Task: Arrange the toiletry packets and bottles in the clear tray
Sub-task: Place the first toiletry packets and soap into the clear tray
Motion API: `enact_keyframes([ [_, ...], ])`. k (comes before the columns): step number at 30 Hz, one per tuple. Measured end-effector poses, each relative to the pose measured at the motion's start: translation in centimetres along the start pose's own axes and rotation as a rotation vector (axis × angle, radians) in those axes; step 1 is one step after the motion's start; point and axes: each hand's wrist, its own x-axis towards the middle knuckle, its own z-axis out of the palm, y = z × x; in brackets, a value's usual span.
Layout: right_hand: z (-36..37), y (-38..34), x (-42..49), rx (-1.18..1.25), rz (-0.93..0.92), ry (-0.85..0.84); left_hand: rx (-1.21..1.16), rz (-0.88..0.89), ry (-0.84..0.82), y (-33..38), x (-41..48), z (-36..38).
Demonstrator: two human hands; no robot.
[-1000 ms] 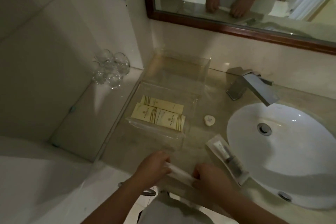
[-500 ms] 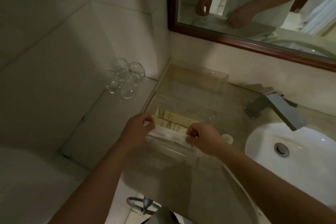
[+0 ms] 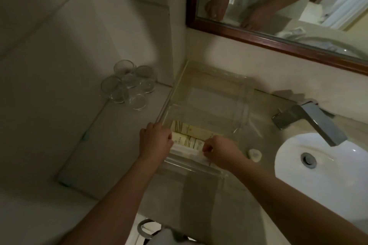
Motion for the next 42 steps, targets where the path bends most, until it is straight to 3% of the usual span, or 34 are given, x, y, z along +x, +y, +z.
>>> enact_keyframes([
  [7,0.3,0.8,-1.9,0.054,-0.025,0.105,0.035,-0.009,0.076,0.9,-0.8,0.5],
  [13,-2.1,7.7,-5.9,0.314,0.133,0.42,-0.134,0.163,0.142,7.7,-2.4,0.1],
  [18,-2.7,13.5,-7.5,0.141,0.21,0.262,-0.277,0.299,0.028,15.8,-4.9,2.0],
  [26,-0.9,14.4,-5.7,-0.056,0.021,0.132,-0.35,0.168,-0.051,17.6,-7.5,3.8],
  [31,-0.6,14.6,-5.6,-0.119,-0.011,0.159,-0.405,0.116,-0.085,17.4,-7.6,3.6],
  [37,0.2,14.1,-5.5,0.004,0.037,0.196,-0.437,0.125,-0.077,16.4,-7.3,3.7],
  [40,-0.5,13.2,-5.8,0.182,0.107,0.349,-0.408,0.101,-0.04,14.5,-6.9,3.5],
  [42,-1.6,12.0,-6.0,0.21,0.04,0.429,-0.372,0.077,-0.003,13.2,-6.5,3.2],
])
